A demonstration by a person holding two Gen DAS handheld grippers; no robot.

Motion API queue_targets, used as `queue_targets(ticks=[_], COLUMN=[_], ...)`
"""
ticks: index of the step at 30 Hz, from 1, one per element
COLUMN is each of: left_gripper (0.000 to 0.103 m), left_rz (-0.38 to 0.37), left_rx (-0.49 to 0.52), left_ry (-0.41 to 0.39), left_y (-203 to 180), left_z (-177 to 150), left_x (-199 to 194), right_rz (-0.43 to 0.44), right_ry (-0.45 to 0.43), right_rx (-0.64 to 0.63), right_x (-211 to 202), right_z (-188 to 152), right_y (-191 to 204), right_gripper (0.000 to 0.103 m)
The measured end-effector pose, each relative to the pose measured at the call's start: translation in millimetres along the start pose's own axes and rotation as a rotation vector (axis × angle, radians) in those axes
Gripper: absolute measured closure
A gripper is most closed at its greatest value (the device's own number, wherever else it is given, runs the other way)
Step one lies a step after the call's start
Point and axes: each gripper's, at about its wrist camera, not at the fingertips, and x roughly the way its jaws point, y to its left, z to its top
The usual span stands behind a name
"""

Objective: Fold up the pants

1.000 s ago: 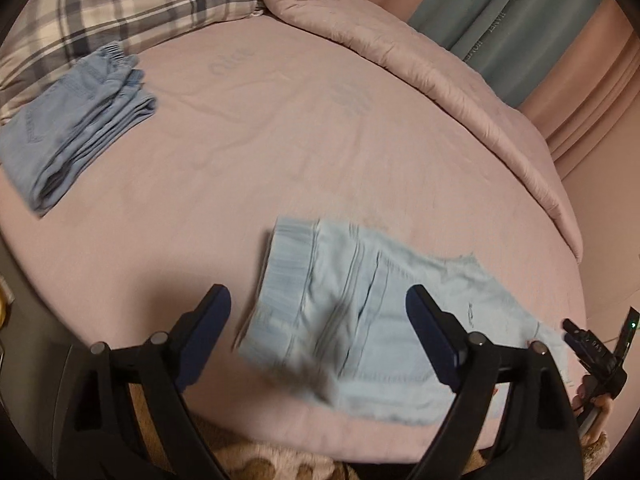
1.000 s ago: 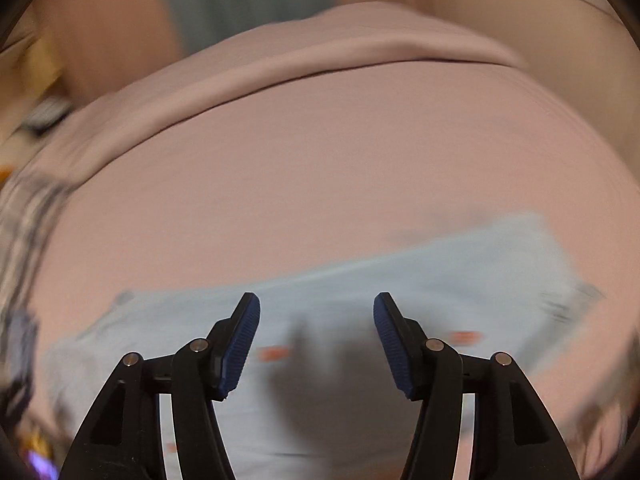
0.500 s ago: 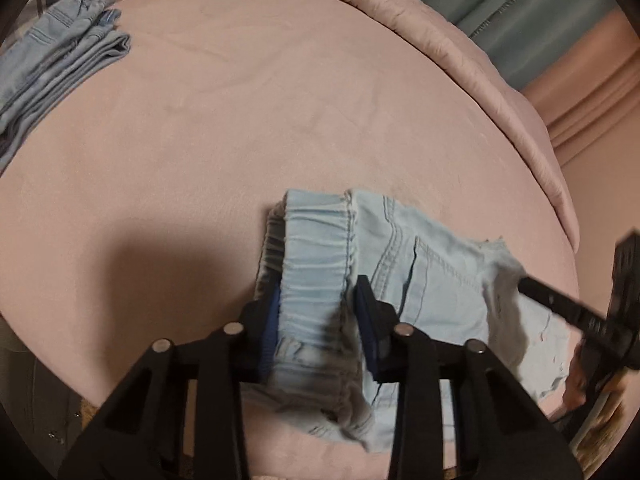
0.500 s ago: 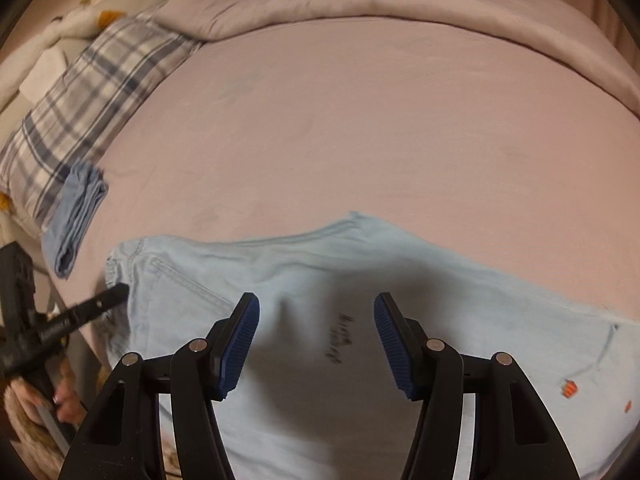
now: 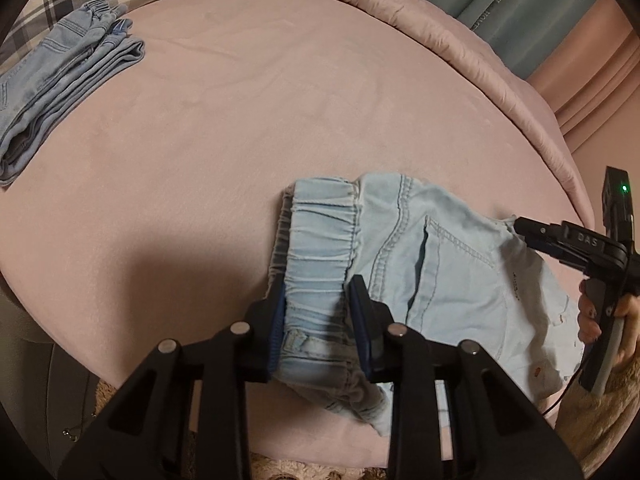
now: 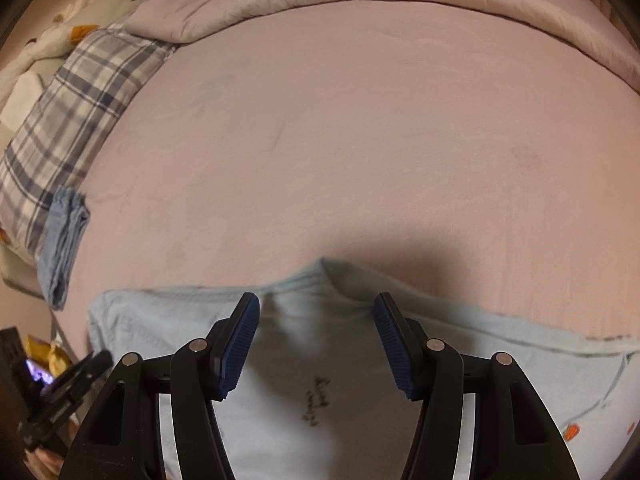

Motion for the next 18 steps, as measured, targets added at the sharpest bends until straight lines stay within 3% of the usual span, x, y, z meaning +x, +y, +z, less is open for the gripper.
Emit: queue_targets(ticks=[2, 5, 6, 7, 9, 15, 18], left_gripper=[0.073, 0.073, 0.073, 0.073, 0.073, 0.073, 0.071], left_rz=[0.011, 0.018, 0.02, 0.023, 0.03, 0.04, 0.047], left_rx=[-0.001, 0.0, -0.004, -0.006, -0.005, -0.011, -0.015], left_ry=[0.0, -0.012, -0.012, -0.012, -0.009, -0.007, -0.009], left_y=[-5, -4, -4, -5, -6, -10, -10], left_z=[-1, -1, -1, -1, 0, -1, -2], left_x=[1, 2, 2, 2, 2, 3, 2], right_rz=[-0.001, 0.092, 0.072, 0.045, 0.053, 0.032, -0.006], right_ry=[0.012, 0.057, 0.052, 0.043, 0.032, -0.087, -0.033], right_rx=[-0.031, -0.019, -0.038, -0.062, -0.072, -0.027, -0.037], right_x=[4, 14, 15, 13, 8, -12, 14], right_z=[-2, -5, -6, -8, -9, -4, -7], right_y=[2, 1, 4, 6, 10, 11, 12], right_gripper=[0.044, 0.046, 0.059, 0.082, 0.092, 0.097, 0.097])
